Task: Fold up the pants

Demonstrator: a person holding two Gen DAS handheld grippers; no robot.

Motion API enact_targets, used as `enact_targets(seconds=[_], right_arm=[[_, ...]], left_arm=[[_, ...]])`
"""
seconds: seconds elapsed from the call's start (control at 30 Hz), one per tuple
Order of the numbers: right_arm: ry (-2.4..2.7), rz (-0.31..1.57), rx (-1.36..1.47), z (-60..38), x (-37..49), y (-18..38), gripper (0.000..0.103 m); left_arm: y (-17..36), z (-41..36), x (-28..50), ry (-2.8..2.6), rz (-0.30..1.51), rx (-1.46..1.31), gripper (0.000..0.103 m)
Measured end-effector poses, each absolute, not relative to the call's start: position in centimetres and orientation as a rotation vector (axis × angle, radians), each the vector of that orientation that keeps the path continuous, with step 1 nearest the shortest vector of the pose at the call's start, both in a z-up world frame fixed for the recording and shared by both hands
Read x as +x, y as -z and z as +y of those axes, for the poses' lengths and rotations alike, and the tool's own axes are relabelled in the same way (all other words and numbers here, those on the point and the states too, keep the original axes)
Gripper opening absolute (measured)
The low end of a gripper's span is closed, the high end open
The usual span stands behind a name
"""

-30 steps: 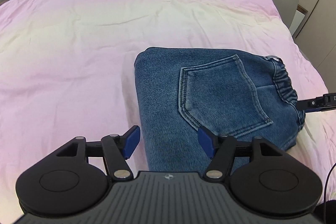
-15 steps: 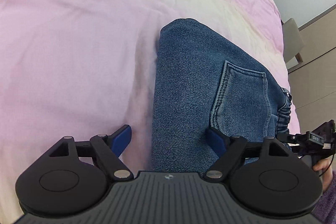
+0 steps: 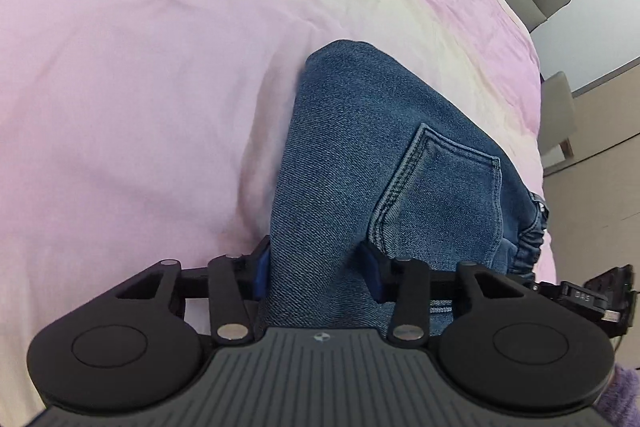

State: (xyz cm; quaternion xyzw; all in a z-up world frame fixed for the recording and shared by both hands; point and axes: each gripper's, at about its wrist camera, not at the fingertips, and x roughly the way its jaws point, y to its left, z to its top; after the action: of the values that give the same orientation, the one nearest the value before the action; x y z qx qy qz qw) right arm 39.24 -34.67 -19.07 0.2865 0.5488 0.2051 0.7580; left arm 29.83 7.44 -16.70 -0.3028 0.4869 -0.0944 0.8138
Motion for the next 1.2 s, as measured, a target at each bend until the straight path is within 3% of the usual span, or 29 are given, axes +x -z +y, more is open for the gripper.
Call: enact_targets(seconds=[0.37,0.77,1.0,1.2], right_arm=[[-0.402,1.290,0.488,-30.9,35.8,14.0,0.048],[-0.372,1.300,0.666,-31.0,32.7,18.4,0.055],[-0.392,1.223,0.586,-30.4,31.3,15.1,0.045],[-0.438,1.201,0.567,-28.5,30.3,11.7,0.044]], left_arm=[[13.9,9.7,25.2,0.185,1.064,-0.632,0.042],[15.9,10.5,24.9,0.153,1.111,-0.670,0.047],[13.6,10.9,23.3,0.160,1.030,-0.682,0.038],[9.8,13.1,21.9,0.164,0.978,-0.651,0.036]])
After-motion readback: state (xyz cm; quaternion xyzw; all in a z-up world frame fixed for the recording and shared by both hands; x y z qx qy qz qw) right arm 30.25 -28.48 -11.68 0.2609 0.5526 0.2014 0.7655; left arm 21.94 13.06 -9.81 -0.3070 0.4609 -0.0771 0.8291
